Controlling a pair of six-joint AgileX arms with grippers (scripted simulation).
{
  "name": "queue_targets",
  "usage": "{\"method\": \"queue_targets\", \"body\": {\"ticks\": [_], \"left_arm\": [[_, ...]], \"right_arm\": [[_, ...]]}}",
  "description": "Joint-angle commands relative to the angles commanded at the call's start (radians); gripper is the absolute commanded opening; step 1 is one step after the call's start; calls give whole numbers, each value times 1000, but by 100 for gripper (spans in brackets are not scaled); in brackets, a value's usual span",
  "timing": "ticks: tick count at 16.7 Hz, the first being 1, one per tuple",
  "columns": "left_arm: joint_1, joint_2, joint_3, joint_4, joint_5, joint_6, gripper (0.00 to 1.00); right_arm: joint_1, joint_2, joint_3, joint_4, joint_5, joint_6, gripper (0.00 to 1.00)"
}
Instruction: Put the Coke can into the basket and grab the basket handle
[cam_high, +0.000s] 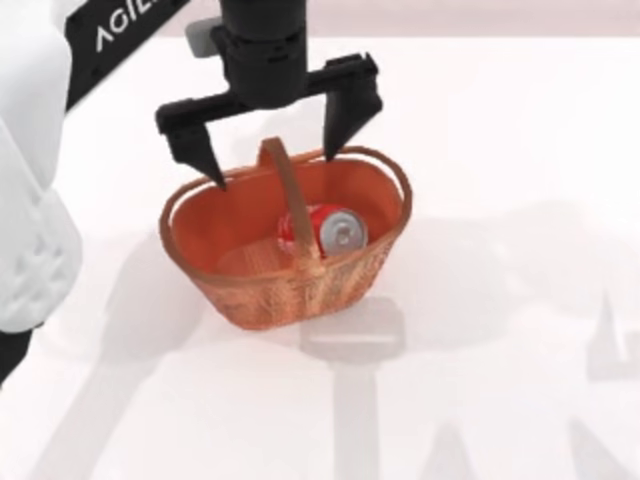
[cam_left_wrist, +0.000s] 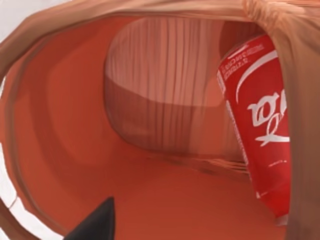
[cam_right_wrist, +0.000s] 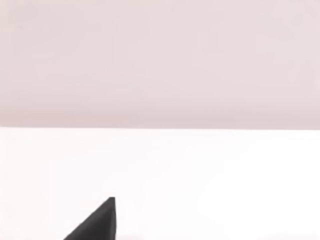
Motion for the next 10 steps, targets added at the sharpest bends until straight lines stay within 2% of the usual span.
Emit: {"method": "queue_targets", "body": {"ticks": [10], "left_arm": [[1, -30, -133, 103, 0, 0, 100]], "right_arm": [[0, 0, 0, 0, 0, 0, 100]]}}
